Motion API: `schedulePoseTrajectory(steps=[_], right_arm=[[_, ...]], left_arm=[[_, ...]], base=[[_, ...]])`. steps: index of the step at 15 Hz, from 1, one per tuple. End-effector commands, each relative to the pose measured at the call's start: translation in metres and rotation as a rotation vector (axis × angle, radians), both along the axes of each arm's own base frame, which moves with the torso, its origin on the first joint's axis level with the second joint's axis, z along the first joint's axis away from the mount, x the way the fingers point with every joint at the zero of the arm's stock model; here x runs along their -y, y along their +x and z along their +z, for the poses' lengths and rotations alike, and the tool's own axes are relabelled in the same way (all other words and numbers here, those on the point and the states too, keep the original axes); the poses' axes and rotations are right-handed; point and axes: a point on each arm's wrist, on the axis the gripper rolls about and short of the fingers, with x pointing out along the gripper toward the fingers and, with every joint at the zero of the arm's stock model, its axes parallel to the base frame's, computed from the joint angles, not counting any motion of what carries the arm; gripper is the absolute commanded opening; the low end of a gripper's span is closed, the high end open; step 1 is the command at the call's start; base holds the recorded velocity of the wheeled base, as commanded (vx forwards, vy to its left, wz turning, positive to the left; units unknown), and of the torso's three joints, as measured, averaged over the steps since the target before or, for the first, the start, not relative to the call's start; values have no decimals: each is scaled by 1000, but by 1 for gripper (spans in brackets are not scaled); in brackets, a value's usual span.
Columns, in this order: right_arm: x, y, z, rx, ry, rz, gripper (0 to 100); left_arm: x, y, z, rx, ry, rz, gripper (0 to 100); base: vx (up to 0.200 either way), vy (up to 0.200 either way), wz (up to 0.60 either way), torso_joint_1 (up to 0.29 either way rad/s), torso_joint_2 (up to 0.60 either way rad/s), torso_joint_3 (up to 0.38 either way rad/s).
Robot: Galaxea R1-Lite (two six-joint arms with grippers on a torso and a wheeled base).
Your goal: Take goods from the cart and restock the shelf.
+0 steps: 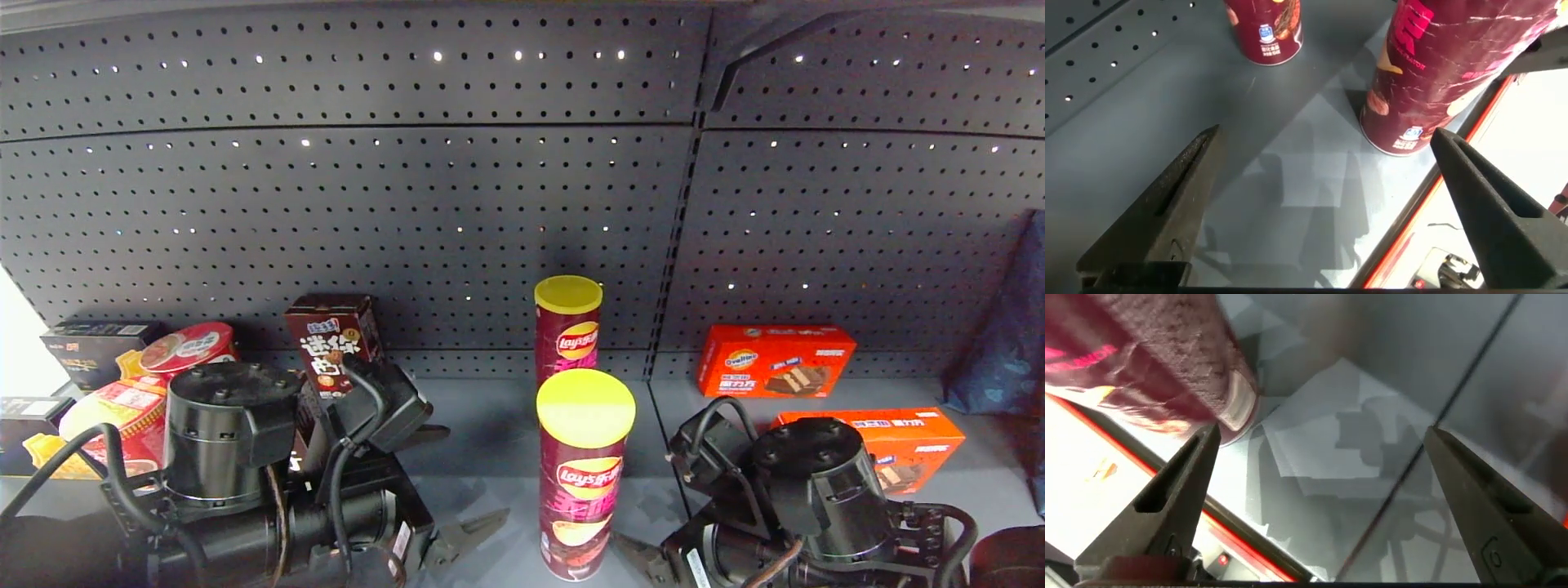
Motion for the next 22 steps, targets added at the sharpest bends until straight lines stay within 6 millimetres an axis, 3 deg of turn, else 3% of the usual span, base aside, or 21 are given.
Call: schedulePoseTrajectory(steps=[1,16,19,22], right_arm=[[4,-3,4,4,16,-8,100],[-7,-2,-2,-2,9,19,100],[4,-8,16,39,71,-3,100],[28,-14,56,151,203,-102,100]], left_arm=[[0,0,1,2,-1,1,100],[-2,1,0,2,0,8,100],[-5,-3,12,44,-25,15,100],[-16,-18,43,163,-92,37,100]], base=[[0,0,0,0,0,0],[0,0,0,0,0,0],[0,0,0,0,0,0],[0,0,0,0,0,0]])
